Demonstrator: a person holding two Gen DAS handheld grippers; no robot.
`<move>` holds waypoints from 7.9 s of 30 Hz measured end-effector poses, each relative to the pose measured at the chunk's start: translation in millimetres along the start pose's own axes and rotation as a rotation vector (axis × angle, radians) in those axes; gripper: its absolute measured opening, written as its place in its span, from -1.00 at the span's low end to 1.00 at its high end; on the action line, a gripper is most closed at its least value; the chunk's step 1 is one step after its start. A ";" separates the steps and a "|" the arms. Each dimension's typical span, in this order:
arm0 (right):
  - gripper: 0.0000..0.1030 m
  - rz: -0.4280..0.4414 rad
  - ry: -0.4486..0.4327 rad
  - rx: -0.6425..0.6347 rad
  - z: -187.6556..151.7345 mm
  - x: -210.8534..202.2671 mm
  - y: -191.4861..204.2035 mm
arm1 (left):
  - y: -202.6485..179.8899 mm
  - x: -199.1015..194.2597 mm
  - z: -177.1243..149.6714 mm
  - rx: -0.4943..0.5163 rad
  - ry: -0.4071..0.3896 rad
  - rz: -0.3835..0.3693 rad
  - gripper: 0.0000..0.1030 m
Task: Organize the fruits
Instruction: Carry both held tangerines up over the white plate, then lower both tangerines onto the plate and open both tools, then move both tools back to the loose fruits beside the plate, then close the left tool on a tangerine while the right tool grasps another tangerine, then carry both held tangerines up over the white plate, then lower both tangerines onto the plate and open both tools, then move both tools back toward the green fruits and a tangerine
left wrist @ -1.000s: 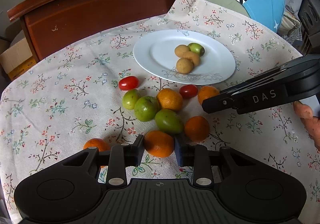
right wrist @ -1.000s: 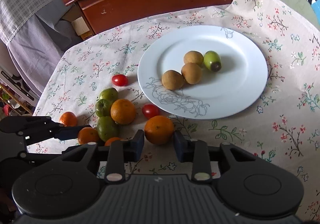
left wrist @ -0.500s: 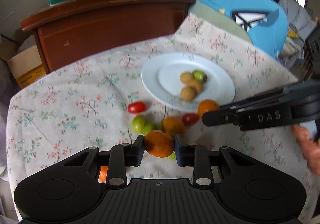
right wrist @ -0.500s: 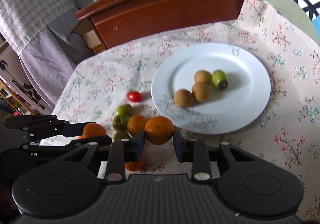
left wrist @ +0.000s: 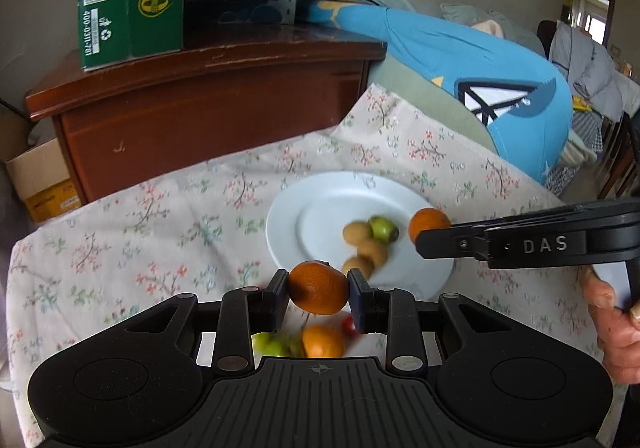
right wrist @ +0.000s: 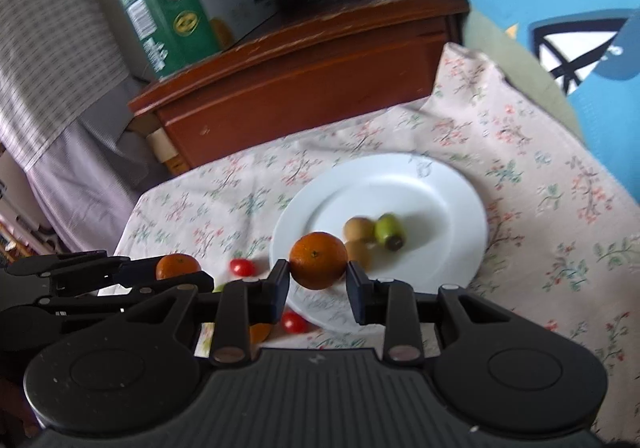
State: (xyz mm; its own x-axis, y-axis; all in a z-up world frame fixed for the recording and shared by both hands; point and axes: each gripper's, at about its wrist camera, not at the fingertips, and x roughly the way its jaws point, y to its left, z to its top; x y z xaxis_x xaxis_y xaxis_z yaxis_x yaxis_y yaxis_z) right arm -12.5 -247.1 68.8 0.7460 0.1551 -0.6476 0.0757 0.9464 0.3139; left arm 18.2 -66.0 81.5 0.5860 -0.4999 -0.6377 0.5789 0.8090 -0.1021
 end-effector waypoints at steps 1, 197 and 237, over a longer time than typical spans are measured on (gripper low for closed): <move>-0.40 -0.004 -0.010 0.009 2.3 -1.8 -2.6 | 0.7 2.9 3.2 -0.011 0.001 -0.009 -0.44; -0.44 -0.091 -0.009 0.175 21.1 18.3 -38.3 | 12.5 69.7 21.0 -0.061 0.032 0.028 -0.43; -0.25 -0.060 -0.007 0.047 10.9 31.8 -9.2 | 41.9 5.0 29.1 -0.060 0.053 0.130 0.54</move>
State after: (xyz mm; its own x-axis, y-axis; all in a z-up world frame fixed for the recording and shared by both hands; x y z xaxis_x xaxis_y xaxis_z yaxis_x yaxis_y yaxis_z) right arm 17.8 -254.0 52.9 0.7439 0.0963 -0.6613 0.1511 0.9397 0.3068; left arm 61.9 -43.6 96.2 0.6224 -0.3740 -0.6875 0.4639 0.8838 -0.0609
